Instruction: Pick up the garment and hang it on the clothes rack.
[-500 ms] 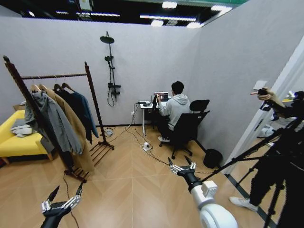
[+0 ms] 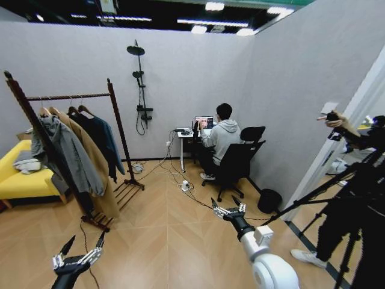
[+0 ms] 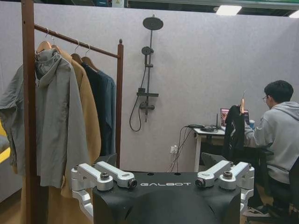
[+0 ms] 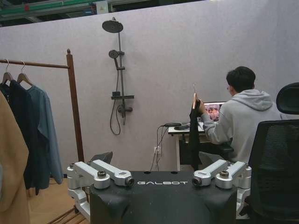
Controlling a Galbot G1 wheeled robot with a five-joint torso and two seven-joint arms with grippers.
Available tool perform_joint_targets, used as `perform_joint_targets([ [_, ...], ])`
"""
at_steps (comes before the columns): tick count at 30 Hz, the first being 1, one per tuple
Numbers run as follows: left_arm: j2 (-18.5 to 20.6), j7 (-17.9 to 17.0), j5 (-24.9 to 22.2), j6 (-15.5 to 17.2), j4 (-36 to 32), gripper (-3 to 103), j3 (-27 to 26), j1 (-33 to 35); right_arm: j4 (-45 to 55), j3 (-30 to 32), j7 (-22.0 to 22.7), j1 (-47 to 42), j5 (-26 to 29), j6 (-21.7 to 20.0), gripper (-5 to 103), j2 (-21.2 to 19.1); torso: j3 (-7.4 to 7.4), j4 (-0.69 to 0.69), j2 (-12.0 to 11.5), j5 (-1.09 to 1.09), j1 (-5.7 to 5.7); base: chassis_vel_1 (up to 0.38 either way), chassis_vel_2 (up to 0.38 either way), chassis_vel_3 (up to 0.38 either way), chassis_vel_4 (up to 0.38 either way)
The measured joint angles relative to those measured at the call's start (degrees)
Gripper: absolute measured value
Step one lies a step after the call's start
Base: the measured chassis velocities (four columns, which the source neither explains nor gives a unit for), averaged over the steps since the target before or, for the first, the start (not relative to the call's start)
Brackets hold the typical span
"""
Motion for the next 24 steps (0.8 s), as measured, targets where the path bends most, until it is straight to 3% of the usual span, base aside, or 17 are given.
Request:
perform_joint_targets([
  [12,0.00,0.00,0.00,0.00,0.00,100,0.00,0.00,-1.07,-0.41,0.03,0.34,-0.52,0.87,100,0.36,0.01,-0.01,-0.02,-0.01,0.03,-0.180,0.188,0.172,-0.182],
  [24,0.00,0.00,0.00,0.00,0.00,100,0.00,-0.01,-2.89,-0.02,0.25,1.56,-0.59,1.35,100,0.18,0.02,0.00,-0.03,0.00,0.04,-0.315,0.308,0.321,-0.307],
])
